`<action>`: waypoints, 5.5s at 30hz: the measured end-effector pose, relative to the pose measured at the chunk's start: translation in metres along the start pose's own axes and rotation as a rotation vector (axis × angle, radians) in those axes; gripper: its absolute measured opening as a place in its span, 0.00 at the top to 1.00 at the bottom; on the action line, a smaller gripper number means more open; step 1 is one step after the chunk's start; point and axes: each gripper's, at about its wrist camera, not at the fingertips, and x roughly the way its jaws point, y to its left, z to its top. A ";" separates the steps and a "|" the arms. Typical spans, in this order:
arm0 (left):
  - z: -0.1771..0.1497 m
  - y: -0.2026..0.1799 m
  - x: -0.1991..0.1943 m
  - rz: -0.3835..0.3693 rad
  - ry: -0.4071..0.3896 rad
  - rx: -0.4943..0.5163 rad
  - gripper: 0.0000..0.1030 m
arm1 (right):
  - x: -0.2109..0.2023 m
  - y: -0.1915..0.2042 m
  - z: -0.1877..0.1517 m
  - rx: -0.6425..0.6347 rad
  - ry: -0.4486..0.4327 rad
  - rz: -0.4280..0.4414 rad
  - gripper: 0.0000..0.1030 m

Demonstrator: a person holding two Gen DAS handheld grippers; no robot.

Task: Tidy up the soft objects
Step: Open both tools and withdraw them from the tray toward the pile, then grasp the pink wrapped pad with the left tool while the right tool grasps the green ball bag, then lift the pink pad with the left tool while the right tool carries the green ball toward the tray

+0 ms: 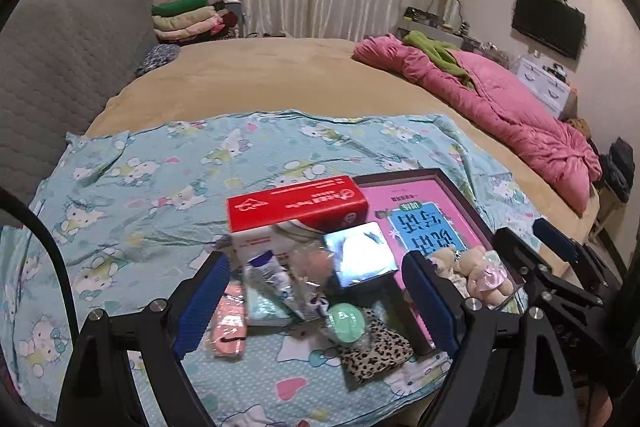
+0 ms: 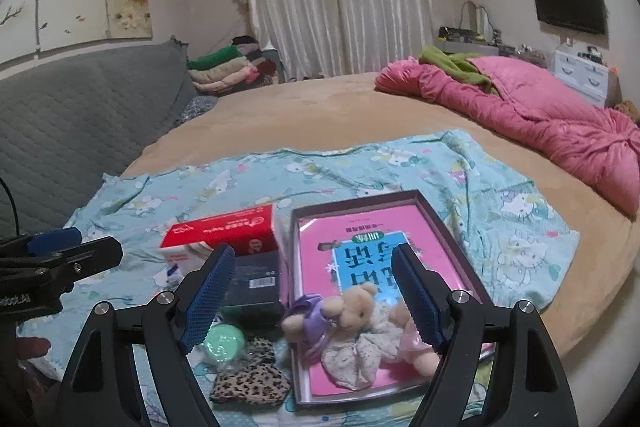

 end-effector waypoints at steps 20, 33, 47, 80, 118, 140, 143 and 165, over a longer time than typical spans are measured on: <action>0.002 0.126 -0.030 0.089 -0.046 -0.232 0.15 | -0.012 0.040 0.019 -0.074 -0.012 0.081 0.20; -0.036 0.134 0.028 0.064 0.096 -0.234 0.15 | 0.037 0.082 -0.032 -0.186 0.135 0.148 0.20; -0.075 0.125 0.089 0.035 0.243 -0.193 0.15 | 0.080 0.095 -0.077 -0.278 0.251 0.147 0.20; -0.095 0.124 0.150 -0.012 0.333 -0.177 0.19 | 0.142 0.113 -0.112 -0.435 0.362 0.111 0.42; -0.079 0.122 0.092 -0.019 0.212 -0.192 0.67 | 0.100 0.096 -0.084 -0.325 0.268 0.243 0.57; -0.040 0.031 0.036 -0.023 0.103 -0.036 0.67 | 0.044 0.044 -0.040 -0.164 0.065 0.244 0.57; -0.037 0.016 0.032 -0.021 0.098 -0.012 0.67 | 0.038 0.034 -0.036 -0.136 0.044 0.237 0.57; -0.022 -0.054 0.022 -0.047 0.076 0.105 0.67 | 0.003 -0.038 -0.015 0.020 -0.099 0.148 0.57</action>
